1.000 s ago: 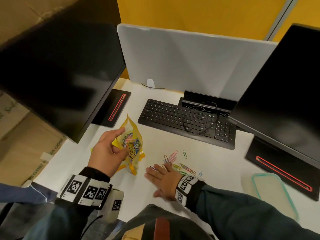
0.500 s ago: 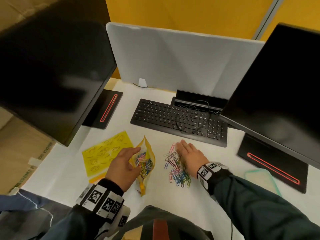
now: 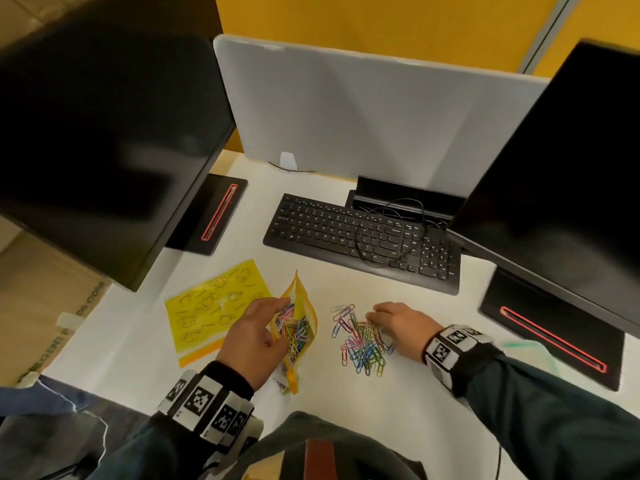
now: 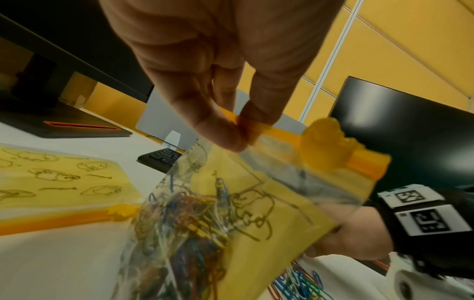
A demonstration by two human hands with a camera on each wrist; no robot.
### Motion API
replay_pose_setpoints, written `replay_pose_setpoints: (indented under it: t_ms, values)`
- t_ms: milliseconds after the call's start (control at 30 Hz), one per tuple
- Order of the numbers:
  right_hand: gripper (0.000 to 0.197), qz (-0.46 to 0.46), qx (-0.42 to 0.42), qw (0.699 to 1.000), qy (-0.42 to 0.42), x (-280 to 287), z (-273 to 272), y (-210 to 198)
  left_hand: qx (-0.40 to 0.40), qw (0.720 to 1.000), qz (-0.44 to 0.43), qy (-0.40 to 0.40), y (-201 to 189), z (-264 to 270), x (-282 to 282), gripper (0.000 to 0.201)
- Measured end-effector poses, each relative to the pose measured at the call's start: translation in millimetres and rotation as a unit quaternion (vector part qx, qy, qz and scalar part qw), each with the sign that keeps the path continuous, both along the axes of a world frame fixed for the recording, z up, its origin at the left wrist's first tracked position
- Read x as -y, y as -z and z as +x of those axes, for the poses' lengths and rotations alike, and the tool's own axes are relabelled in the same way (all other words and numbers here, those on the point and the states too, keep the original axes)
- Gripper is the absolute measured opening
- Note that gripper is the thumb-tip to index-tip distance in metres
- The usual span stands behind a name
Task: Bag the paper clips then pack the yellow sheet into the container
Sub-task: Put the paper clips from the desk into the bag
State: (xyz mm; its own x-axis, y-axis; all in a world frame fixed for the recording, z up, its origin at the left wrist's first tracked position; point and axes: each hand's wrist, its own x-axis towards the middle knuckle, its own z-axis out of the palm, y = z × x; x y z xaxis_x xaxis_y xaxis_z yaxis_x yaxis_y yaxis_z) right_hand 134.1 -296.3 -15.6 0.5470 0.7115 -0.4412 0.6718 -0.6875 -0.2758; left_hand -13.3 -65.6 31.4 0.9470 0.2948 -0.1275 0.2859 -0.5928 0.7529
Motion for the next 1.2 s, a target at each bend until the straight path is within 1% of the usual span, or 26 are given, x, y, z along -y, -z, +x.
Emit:
replay_pose_setpoints:
  t_ms: [33, 67, 100, 167, 200, 233, 267, 333, 433, 500, 600, 767, 867, 1000, 1067, 1100, 1167, 1200]
  values:
    - [0.054, 0.028, -0.015, 0.999, 0.035, 5.3, -4.7, 0.9, 0.000, 1.000, -0.001, 0.005, 0.6, 1.4, 1.3, 0.055]
    - [0.058, 0.052, -0.031, 0.995, 0.074, 9.8, -9.1, 2.3, 0.000, 1.000, -0.003, 0.009, 1.0, 2.7, 2.8, 0.055]
    - [0.069, 0.062, -0.044, 0.991, 0.109, 12.8, -13.5, 3.7, 0.000, 1.000, -0.005, 0.012, 1.5, 3.6, 3.8, 0.055]
    - [0.100, 0.040, -0.058, 0.986, 0.154, 13.9, -23.3, 6.9, -0.001, 1.000, -0.009, 0.017, 2.8, 5.2, 4.9, 0.055]
    - [0.110, 0.021, -0.053, 0.985, 0.161, 11.5, -29.0, 8.0, -0.002, 1.000, -0.009, 0.019, 3.3, 5.8, 5.3, 0.055]
    - [0.115, 0.003, -0.041, 0.986, 0.162, 7.9, -34.3, 9.6, -0.002, 1.000, -0.009, 0.022, 3.8, 6.3, 5.6, 0.055]
    - [0.114, -0.008, -0.026, 0.987, 0.159, 3.9, -38.5, 11.9, -0.002, 1.000, -0.008, 0.025, 3.9, 6.6, 6.2, 0.055]
    - [0.101, -0.008, -0.007, 0.987, 0.162, -4.9, -43.0, 16.4, 0.000, 1.000, -0.005, 0.030, 3.5, 6.6, 6.7, 0.054]
    - [0.067, 0.019, -0.009, 0.984, 0.176, -12.9, -43.1, 21.6, -0.002, 1.000, -0.002, 0.025, 1.9, 5.0, 5.0, 0.054]
    - [0.048, 0.033, -0.004, 0.983, 0.181, -13.6, -42.7, 24.0, -0.003, 1.000, -0.001, 0.020, 1.2, 3.7, 4.0, 0.055]
    - [0.031, 0.042, 0.008, 0.981, 0.188, -10.4, -42.5, 25.9, -0.002, 1.000, -0.001, 0.019, 0.5, 2.8, 4.7, 0.055]
    - [0.023, 0.042, 0.025, 0.975, 0.215, -7.6, -44.3, 24.2, -0.007, 1.000, 0.000, 0.028, 2.2, 3.1, 7.9, 0.056]
    - [0.023, 0.049, 0.011, 0.970, 0.238, -5.8, -43.7, 19.1, -0.008, 0.999, -0.005, 0.031, 3.2, 2.3, 10.0, 0.056]
    - [0.022, 0.105, 0.004, 0.956, 0.274, -3.2, -40.3, 1.1, -0.010, 0.999, -0.007, 0.032, 3.4, 1.4, 11.8, 0.059]
    - [0.020, 0.157, 0.007, 0.940, 0.304, -4.0, -38.6, -11.2, -0.014, 0.999, -0.009, 0.031, 3.3, 1.8, 12.4, 0.061]
    - [0.018, 0.191, 0.003, 0.927, 0.323, -5.4, -38.1, -18.6, -0.018, 0.999, -0.009, 0.030, 3.1, 2.0, 12.8, 0.061]
    - [0.014, 0.269, -0.033, 0.891, 0.365, -10.3, -38.8, -36.9, -0.023, 0.999, -0.007, 0.028, 2.5, 2.5, 13.8, 0.062]
    - [0.016, 0.307, -0.064, 0.872, 0.375, -14.1, -40.2, -46.9, -0.023, 0.999, -0.007, 0.027, 2.1, 2.5, 14.0, 0.062]
